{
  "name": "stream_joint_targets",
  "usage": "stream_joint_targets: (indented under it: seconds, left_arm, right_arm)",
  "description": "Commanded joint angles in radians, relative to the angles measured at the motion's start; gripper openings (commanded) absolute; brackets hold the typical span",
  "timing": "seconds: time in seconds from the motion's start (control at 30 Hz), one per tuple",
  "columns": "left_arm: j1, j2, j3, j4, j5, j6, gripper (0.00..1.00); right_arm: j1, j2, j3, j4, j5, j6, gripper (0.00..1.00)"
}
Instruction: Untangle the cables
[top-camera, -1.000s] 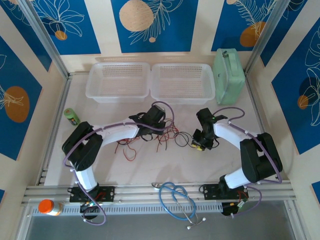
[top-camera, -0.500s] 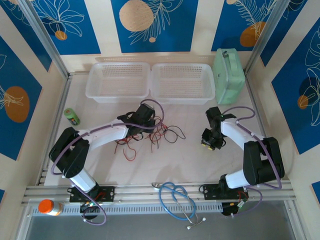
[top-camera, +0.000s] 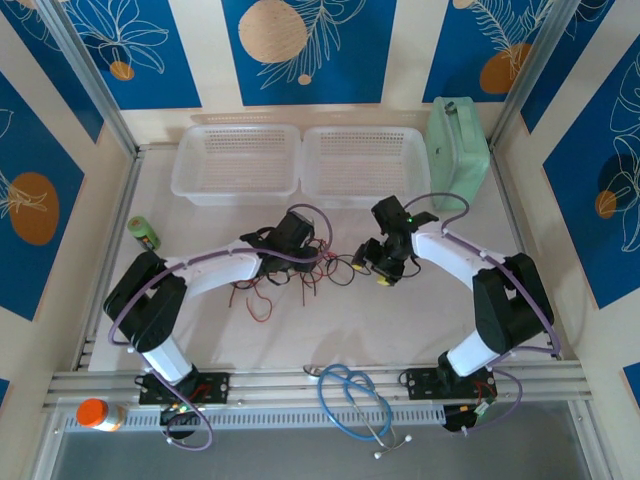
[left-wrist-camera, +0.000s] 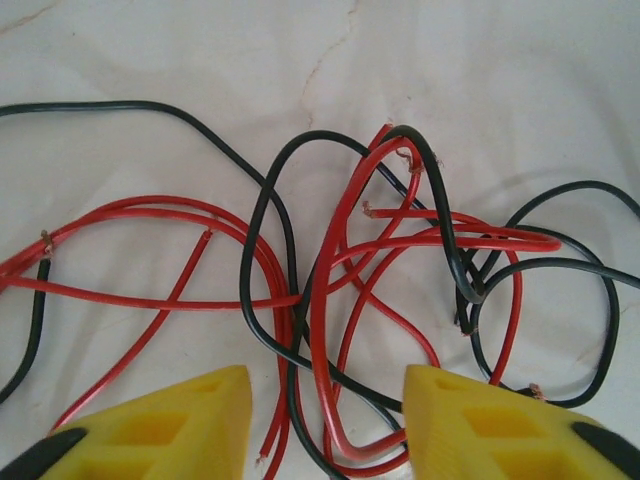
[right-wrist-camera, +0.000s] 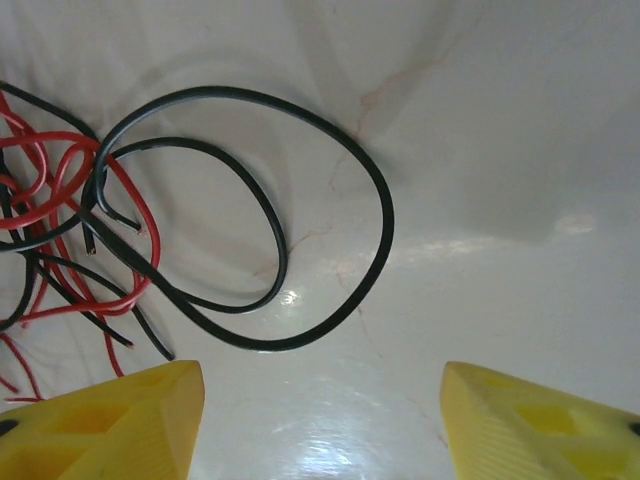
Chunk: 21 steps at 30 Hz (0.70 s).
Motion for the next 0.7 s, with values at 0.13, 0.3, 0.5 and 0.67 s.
stream_joint_targets:
  seconds: [0.13, 0.3, 0.5, 0.67]
  left_arm:
    - [-0.045, -0.065, 0.049, -0.093, -0.062, 0.036, 0.49]
    - [-0.055, -0.098, 0.051, -0.101, -0.067, 0.036, 0.53]
    - [-0.058, -0.133, 0.044, -0.112, -0.062, 0.036, 0.55]
    - [-0.061, -0.171, 0.03, -0.11, -0.054, 0.028, 0.56]
  right_arm:
    - [0.034, -0.104, -0.175, 0.29, -0.027, 0.443, 0.68]
    - [0.064, -0.13, -0.165, 0.299, 0.071, 0.5, 0.68]
    - [0.055, -0.088, -0.134, 0.279, 0.104, 0.501, 0.67]
    - [0.044, -0.017, -0.126, 0.31, 0.096, 0.505, 0.63]
